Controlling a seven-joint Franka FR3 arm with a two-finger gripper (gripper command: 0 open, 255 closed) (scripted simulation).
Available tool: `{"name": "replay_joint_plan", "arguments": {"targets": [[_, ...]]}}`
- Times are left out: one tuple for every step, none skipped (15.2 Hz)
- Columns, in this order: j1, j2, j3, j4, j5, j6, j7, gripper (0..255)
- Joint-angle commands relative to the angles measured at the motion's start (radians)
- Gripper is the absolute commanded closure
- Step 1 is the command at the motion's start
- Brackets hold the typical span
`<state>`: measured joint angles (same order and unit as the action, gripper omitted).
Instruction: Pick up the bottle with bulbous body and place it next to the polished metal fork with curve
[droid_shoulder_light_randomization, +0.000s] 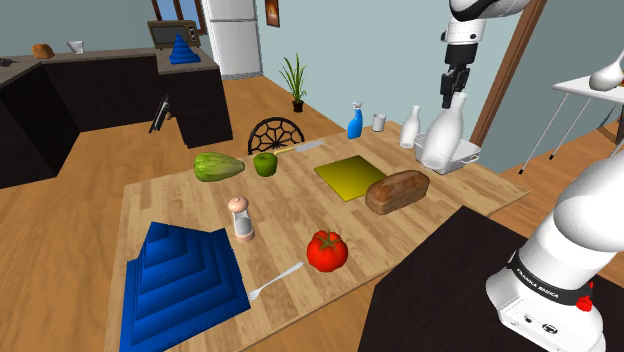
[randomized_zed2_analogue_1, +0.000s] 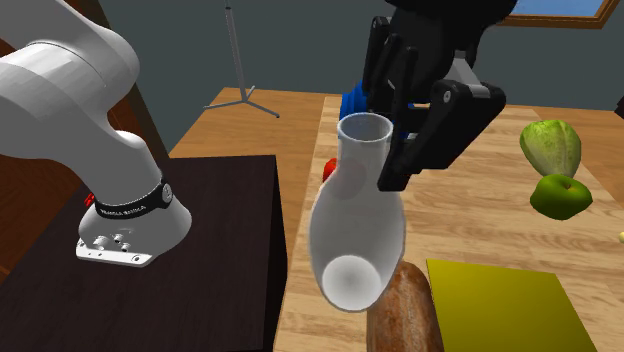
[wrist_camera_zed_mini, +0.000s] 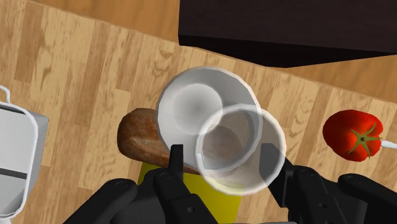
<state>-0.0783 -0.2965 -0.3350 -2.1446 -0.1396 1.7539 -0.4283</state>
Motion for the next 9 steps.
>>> {"name": "replay_joint_plan", "arguments": {"targets": [[0.001,-0.007,0.004,0.019,0.0,-0.026,0.002,255],[0.001,-0.008,0.005,0.031,0.0,-0.04,0.001,255],[0.002,-0.009,0.006,0.044,0.001,-0.053,0.001,255],[0.002,-0.009,0.007,0.057,0.002,-0.066,0.0,255],[0.003,-0.009,0.008,0.071,0.002,-0.08,0.0,255],[0.003,-0.009,0.009,0.084,0.003,-0.093,-0.001,255],[0.003,-0.009,0.009,0.098,0.003,-0.107,-0.002,255],[0.004,-0.009,0.01,0.112,0.004,-0.12,-0.002,255],[0.004,-0.008,0.011,0.126,0.005,-0.133,-0.003,255]]}}
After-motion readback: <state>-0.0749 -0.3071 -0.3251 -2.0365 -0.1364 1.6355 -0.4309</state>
